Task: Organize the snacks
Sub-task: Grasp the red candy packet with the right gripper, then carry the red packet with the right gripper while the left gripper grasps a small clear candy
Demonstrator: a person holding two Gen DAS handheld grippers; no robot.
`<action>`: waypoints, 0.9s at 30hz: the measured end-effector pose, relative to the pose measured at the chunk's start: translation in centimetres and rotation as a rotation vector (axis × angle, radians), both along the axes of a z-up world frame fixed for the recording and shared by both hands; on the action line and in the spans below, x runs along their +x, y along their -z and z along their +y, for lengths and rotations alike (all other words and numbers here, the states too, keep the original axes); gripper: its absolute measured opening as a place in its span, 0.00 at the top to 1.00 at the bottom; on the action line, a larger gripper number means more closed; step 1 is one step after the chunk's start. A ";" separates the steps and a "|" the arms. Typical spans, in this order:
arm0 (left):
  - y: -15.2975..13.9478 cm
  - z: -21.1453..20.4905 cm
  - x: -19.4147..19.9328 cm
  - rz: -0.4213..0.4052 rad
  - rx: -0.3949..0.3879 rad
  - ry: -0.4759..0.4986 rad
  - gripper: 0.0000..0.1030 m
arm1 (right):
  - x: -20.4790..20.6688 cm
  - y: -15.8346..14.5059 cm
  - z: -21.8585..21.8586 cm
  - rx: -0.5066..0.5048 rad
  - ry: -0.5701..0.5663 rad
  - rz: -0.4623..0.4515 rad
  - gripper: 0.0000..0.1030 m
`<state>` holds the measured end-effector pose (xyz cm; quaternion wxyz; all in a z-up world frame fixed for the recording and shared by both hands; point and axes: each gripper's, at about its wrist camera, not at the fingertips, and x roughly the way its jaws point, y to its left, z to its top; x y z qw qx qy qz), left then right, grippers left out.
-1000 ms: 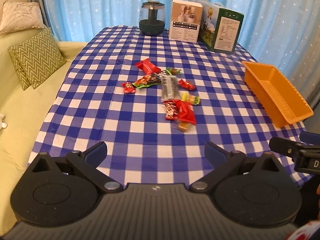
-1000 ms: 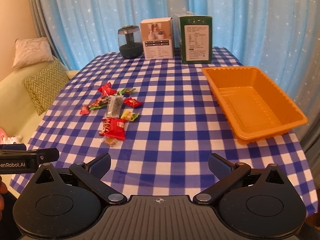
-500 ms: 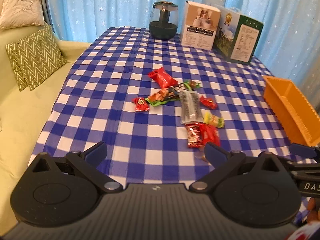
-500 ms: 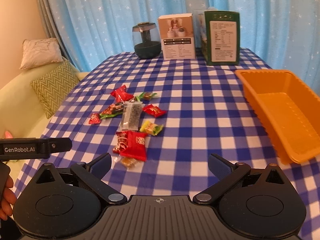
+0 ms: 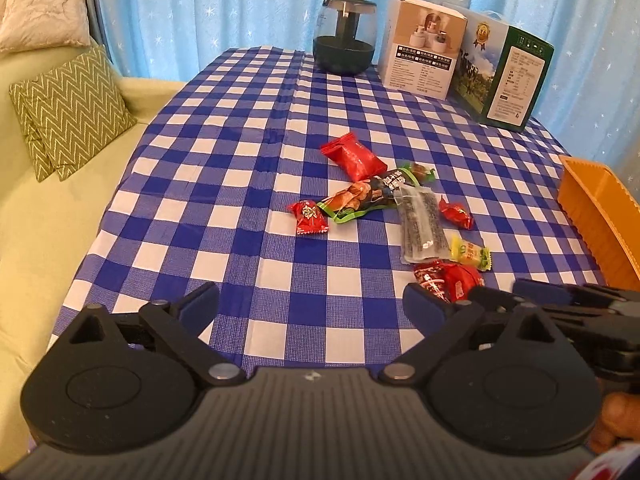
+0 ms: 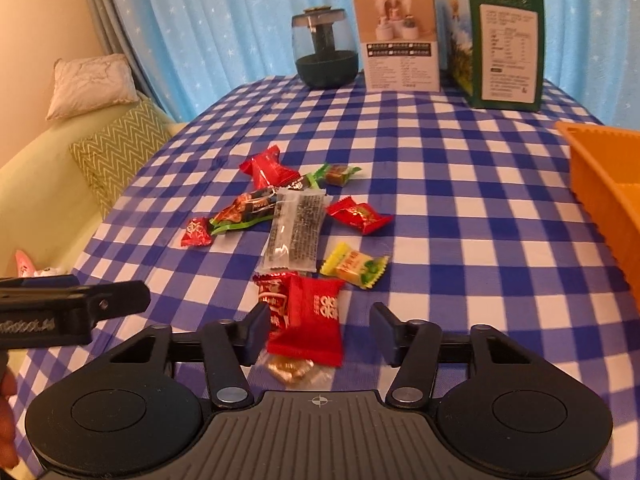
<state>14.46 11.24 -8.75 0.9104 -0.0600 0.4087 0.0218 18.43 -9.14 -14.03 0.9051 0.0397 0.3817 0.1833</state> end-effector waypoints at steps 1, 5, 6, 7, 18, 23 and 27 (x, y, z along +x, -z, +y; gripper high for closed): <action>0.1 0.1 0.1 0.002 -0.006 -0.001 0.08 | 0.4 0.2 0.2 -0.004 0.000 0.003 0.53; 0.5 0.2 0.1 0.011 -0.026 -0.004 0.10 | 1.8 1.0 0.8 -0.014 -0.004 0.025 0.60; 0.6 0.2 0.1 0.013 -0.030 -0.005 0.10 | 1.9 1.1 0.9 -0.021 -0.006 0.031 0.62; 0.7 0.2 0.1 0.015 -0.034 -0.005 0.10 | 2.1 1.3 1.1 -0.027 -0.008 0.036 0.64; 1.7 -2.9 -0.6 0.035 -0.100 0.109 0.17 | -0.1 -0.2 -4.1 -0.041 0.070 0.010 0.74; 2.4 -6.4 -0.3 0.015 -0.104 0.231 0.18 | -2.1 -0.3 -8.6 -0.050 0.152 0.021 0.74; 2.8 -9.0 0.4 -0.008 -0.040 0.331 0.22 | -3.6 -0.6 -10.4 -0.050 0.187 0.019 0.74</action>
